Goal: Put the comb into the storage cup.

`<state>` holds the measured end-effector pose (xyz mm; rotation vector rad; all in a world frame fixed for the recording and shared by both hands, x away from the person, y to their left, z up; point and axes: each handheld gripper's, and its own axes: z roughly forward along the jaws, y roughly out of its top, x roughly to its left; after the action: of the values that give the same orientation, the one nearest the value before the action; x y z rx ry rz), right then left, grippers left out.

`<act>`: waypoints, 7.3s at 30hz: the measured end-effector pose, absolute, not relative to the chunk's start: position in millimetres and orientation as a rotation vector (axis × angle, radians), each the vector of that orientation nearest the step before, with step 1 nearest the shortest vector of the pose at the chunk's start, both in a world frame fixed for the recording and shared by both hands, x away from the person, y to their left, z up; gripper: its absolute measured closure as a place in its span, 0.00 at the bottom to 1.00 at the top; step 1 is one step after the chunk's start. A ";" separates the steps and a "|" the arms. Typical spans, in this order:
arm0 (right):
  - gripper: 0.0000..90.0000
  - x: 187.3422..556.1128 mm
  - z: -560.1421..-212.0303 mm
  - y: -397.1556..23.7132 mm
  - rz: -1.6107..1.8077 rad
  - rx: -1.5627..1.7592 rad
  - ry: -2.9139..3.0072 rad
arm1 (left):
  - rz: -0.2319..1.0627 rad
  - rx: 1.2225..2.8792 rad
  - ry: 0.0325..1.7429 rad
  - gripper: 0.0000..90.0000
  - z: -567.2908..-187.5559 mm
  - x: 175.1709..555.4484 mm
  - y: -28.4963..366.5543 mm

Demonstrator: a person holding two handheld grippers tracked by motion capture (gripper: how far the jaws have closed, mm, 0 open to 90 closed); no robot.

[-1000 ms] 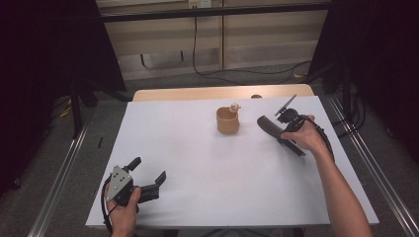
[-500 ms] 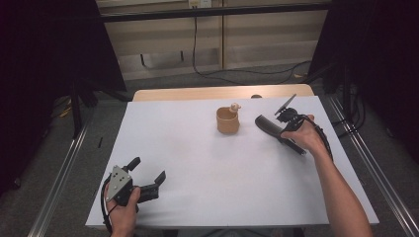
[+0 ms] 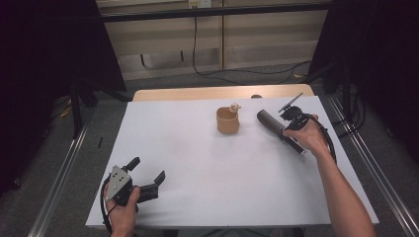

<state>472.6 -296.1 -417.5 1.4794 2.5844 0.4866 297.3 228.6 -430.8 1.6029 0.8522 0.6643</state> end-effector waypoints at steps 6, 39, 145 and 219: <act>0.81 465.8 -411.6 -292.7 0.541 1.459 2.574 | 0.666 1.597 0.864 0.02 -431.8 297.0 229.3; 0.81 430.8 -404.3 -316.6 1.122 1.476 2.177 | 0.665 1.595 0.858 0.02 -430.6 295.5 228.4; 0.81 451.1 -359.7 -201.4 1.746 0.872 1.887 | 0.653 1.586 0.826 0.02 -428.9 297.7 228.6; 0.81 509.2 -386.7 -163.4 1.666 0.918 1.901 | 0.653 1.589 0.819 0.02 -429.1 297.7 228.6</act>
<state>509.2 -163.4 -386.7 0.9178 1.9007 1.6665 297.7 228.6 -429.1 1.5891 0.8186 0.6525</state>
